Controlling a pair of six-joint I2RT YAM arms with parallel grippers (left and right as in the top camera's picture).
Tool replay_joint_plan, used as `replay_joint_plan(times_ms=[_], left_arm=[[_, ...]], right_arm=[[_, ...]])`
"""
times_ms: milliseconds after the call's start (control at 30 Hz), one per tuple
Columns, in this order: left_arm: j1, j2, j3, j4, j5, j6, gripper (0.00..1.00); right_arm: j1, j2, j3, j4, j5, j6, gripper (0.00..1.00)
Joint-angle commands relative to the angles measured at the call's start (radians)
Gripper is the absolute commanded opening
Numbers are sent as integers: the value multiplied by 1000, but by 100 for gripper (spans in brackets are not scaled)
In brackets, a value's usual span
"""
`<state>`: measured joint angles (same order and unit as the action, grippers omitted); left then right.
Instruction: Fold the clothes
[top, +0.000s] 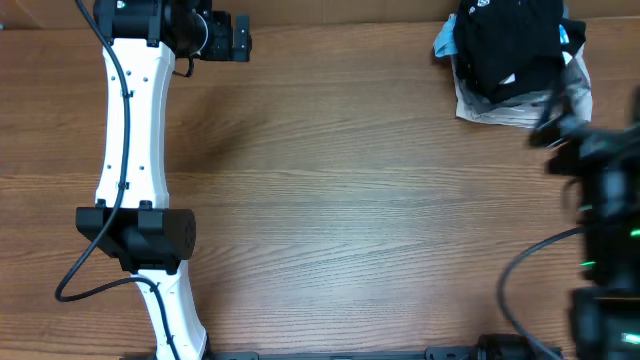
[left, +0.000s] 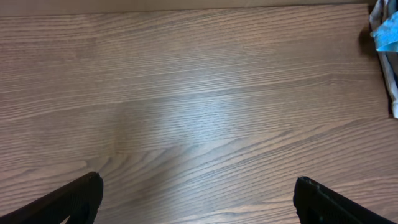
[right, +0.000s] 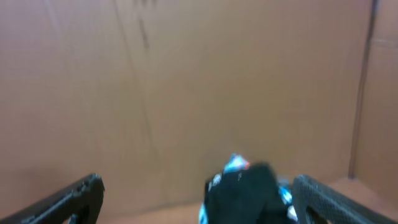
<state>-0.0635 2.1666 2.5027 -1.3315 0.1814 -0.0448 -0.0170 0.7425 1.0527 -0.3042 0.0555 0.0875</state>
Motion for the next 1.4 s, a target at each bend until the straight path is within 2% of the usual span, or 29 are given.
replay_joint_plan(times_ms=[0,200,400,667,800,1367], left_arm=[[4,-12,-2,1,-6,23,100],[4,-12,-2,1,-6,23,100],[4,-12,-2,1,-6,23,100],[4,-12,-2,1,-6,23,100],[4,-12,-2,1,-6,23,100],[4,-12,-2,1,-6,23,100]], right_arm=[[7,-151,-305,139,-77,26,100],[10,-388,-732,315,-102,42,100],[11,-565,-927,306,-102,41,100],[10,-705,-1046,272,-103,41,100],[17,-741,-1045,225,-106,44,100],[17,-740,-1045,225,-106,44,100]])
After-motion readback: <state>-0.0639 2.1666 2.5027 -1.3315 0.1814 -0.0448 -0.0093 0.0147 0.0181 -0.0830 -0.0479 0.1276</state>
